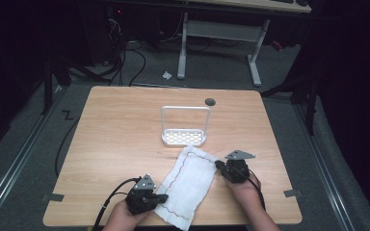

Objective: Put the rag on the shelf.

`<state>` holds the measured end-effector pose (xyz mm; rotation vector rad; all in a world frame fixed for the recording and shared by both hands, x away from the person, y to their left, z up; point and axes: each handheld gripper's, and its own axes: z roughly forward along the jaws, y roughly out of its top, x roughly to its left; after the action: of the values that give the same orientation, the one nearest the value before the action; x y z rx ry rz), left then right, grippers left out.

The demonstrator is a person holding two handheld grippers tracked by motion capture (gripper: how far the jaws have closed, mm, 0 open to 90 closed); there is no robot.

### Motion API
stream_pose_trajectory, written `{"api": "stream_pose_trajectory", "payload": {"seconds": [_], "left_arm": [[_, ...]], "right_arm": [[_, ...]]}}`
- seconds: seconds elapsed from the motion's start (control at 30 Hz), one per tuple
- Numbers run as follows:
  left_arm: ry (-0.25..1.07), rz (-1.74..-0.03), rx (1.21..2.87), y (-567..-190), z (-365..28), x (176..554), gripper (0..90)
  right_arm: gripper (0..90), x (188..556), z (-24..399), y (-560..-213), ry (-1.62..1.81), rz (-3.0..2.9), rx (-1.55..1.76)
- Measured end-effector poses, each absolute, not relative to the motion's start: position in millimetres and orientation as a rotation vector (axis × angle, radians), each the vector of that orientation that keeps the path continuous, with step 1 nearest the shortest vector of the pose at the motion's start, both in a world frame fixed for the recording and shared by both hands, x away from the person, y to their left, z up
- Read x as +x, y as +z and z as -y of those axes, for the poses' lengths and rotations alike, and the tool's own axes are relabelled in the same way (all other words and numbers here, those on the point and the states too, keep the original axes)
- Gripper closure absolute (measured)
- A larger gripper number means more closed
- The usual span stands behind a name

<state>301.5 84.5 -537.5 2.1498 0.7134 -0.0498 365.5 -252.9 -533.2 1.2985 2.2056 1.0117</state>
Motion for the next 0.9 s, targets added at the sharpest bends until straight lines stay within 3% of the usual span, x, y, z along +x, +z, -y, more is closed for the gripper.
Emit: {"api": "stream_pose_trajectory", "payload": {"seconds": [0.2,0.4,0.5,0.67,0.9], "left_arm": [[-0.102,-0.657,2.156,-538.8,-74.9,293.0,88.6],[-0.138,-0.610,2.128,-534.9,-63.8,290.0,78.6],[-0.046,-0.660,2.036,-521.3,-69.9,302.1,74.7],[0.122,-0.771,2.039,-523.3,-71.7,340.9,81.2],[0.060,-0.746,2.133,-535.1,-61.5,332.9,84.5]], "right_arm": [[87.1,400.3,220.0,-532.0,0.995,-2.223,1.277],[86.6,417.9,202.5,-531.2,0.993,-2.240,1.260],[85.6,414.1,203.4,-524.4,1.013,-2.235,1.278],[84.9,395.1,200.2,-522.6,1.045,-2.270,1.212],[84.2,383.6,203.9,-531.6,1.067,-2.297,1.222]]}}
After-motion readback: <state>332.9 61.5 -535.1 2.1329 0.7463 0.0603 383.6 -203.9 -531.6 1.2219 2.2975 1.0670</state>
